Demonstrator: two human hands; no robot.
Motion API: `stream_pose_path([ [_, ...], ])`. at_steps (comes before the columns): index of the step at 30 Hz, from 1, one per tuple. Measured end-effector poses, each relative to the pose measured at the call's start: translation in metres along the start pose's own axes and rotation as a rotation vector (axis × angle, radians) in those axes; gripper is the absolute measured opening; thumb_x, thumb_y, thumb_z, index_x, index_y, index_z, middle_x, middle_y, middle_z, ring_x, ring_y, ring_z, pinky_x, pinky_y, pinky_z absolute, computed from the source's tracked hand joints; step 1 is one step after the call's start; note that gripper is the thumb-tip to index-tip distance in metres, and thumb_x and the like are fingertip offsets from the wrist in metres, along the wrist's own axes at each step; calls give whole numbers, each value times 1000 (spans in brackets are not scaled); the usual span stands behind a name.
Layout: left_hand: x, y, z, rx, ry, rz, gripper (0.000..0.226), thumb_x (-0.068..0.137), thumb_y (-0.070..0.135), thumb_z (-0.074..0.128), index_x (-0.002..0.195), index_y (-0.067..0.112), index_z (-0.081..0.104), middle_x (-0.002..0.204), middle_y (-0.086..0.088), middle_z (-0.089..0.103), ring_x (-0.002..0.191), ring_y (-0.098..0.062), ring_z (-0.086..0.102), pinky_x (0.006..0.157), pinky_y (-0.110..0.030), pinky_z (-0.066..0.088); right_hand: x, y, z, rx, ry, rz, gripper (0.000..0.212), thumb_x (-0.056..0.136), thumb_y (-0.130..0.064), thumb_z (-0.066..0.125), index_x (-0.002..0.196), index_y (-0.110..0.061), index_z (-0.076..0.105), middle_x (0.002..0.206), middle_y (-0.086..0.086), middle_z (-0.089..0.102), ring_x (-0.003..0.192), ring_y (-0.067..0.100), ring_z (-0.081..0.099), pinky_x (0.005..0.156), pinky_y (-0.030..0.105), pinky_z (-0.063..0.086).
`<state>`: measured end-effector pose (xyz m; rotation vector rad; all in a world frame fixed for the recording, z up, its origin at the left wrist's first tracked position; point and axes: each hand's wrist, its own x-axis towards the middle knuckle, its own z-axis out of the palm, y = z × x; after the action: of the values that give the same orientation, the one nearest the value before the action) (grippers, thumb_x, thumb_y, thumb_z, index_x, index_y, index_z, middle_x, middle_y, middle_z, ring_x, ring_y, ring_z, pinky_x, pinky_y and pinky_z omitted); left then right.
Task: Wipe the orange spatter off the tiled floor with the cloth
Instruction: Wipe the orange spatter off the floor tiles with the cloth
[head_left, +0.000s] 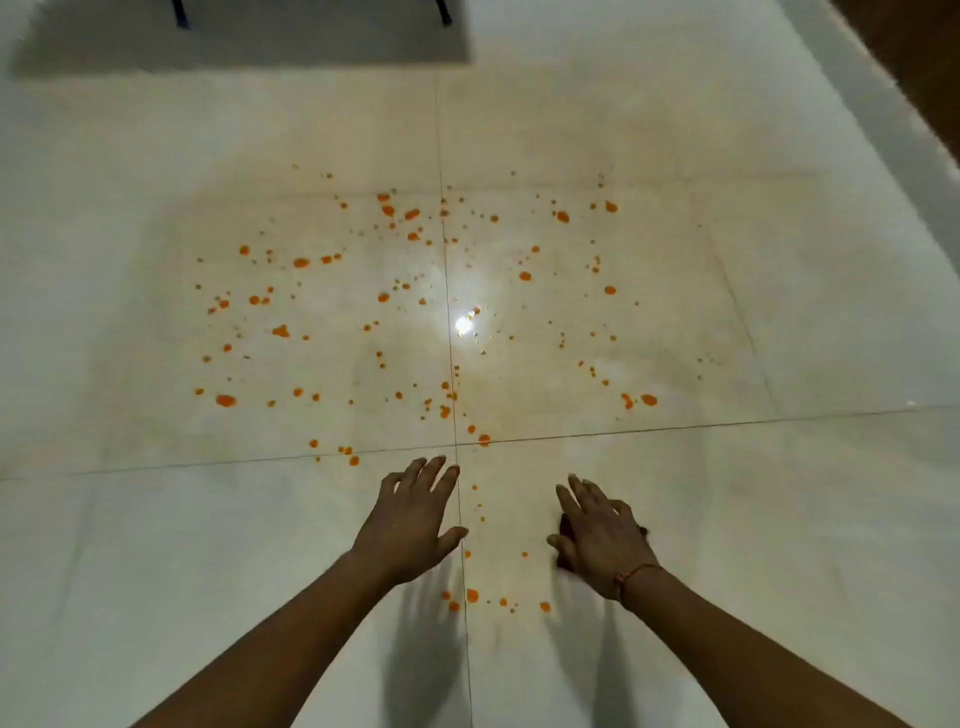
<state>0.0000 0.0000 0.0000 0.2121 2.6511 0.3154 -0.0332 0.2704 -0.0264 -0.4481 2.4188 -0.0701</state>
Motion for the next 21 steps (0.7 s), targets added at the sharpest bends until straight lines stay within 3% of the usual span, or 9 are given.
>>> stream_pose_path([
  [3, 34, -16, 62, 48, -47, -3, 75, 93, 59, 38, 153, 18, 18, 161, -7, 14, 148, -28, 13, 116, -45, 16, 28, 38, 64, 20, 18, 86, 70, 99, -56, 20, 156, -18, 6, 164, 6, -2, 151, 23, 3, 118, 42, 15],
  [5, 51, -35, 102, 73, -53, 34, 75, 93, 63, 28, 151, 16, 27, 159, -8, 22, 145, -31, 24, 114, -47, 24, 38, 57, 103, 32, 52, 122, 78, 90, -57, 9, 156, -17, 9, 163, 5, 3, 150, 23, 10, 117, 42, 17],
  [8, 59, -62, 155, 167, -47, 145, 75, 94, 63, 19, 147, 14, 36, 154, -11, 33, 138, -33, 38, 108, -48, 35, 43, 75, 146, 23, 202, 71, 69, 93, -47, 27, 152, -13, 26, 158, 7, 28, 144, 22, 26, 113, 40, 23],
  [14, 64, -86, 191, 191, 53, 212, 73, 97, 62, 26, 155, 19, 12, 162, -6, 9, 148, -26, 7, 115, -43, 5, 89, 72, 150, 44, 402, 39, 70, 92, -45, 37, 153, -14, 24, 158, 7, 29, 144, 23, 24, 114, 40, 14],
  [17, 64, -92, 186, 184, 44, 236, 71, 98, 61, 23, 155, 20, 8, 162, -4, 6, 148, -25, 5, 116, -38, -1, 105, 30, 151, 99, 473, 30, 71, 92, -46, 37, 154, -16, 21, 159, 10, 26, 145, 26, 23, 115, 42, 12],
  [21, 61, -94, 183, 169, 72, 220, 67, 100, 56, 19, 154, 18, 14, 161, -6, 13, 147, -24, 14, 117, -35, 2, 48, 14, 195, -18, 342, -222, 72, 91, -49, 42, 155, -21, 22, 161, 3, 17, 146, 23, 25, 114, 42, 17],
])
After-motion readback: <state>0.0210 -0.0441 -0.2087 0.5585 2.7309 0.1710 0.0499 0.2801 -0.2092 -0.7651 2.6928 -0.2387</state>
